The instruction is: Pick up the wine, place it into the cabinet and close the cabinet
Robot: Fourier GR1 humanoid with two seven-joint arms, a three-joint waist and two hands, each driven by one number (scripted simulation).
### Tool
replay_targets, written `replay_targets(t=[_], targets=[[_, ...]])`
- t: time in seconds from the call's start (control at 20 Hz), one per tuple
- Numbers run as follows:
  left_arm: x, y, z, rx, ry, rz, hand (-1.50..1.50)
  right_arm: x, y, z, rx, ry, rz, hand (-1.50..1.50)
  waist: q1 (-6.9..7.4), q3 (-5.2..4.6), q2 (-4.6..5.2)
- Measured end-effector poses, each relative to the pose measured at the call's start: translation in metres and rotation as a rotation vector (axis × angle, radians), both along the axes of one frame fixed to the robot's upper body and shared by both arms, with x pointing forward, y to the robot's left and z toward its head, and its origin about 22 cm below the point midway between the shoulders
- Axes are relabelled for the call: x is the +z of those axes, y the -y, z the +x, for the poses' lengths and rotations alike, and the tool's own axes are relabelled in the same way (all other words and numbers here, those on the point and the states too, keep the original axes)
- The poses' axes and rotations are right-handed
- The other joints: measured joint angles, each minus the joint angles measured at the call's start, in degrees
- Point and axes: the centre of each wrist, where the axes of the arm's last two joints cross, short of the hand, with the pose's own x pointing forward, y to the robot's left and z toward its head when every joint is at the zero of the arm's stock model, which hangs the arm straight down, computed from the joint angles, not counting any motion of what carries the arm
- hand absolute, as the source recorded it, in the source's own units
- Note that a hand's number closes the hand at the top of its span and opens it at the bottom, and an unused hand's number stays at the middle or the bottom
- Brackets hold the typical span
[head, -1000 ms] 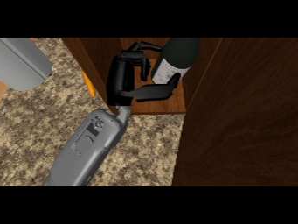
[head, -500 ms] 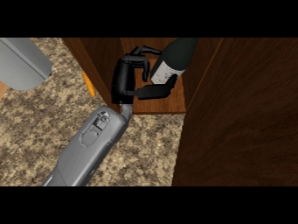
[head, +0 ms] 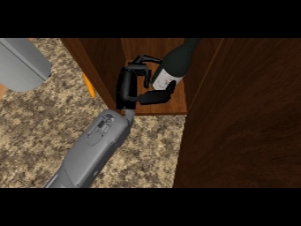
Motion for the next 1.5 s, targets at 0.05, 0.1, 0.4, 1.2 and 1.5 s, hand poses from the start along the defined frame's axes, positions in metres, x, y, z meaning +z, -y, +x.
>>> replay_targets(t=[0.05, 0.1, 0.4, 1.2, 1.5], targets=[[-0.004, 0.000, 0.000, 0.002, -0.007, 0.006, 1.50, 0.000, 0.000, 0.001, 0.001, 0.004, -0.001, -1.50, 0.02, 0.00, 0.01], [-0.009, 0.000, 0.000, 0.004, -0.016, 0.015, 1.50, 0.001, -0.001, 0.000, 0.005, 0.003, -0.002, -1.50, -0.11, -0.01, 0.01], [-0.032, -0.003, 0.007, 0.027, -0.034, 0.090, 1.50, 0.004, 0.000, 0.001, 0.007, 0.005, 0.003, -1.50, -0.38, -0.01, 0.11], [-0.053, -0.027, 0.030, 0.117, -0.038, 0.011, 1.50, 0.002, -0.007, 0.002, 0.053, 0.002, 0.012, -1.50, -1.27, -0.05, 0.42], [-0.049, -0.034, 0.042, 0.143, -0.062, -0.016, 1.50, 0.001, -0.006, 0.002, 0.054, 0.002, 0.013, -1.50, -1.55, -0.04, 0.60]])
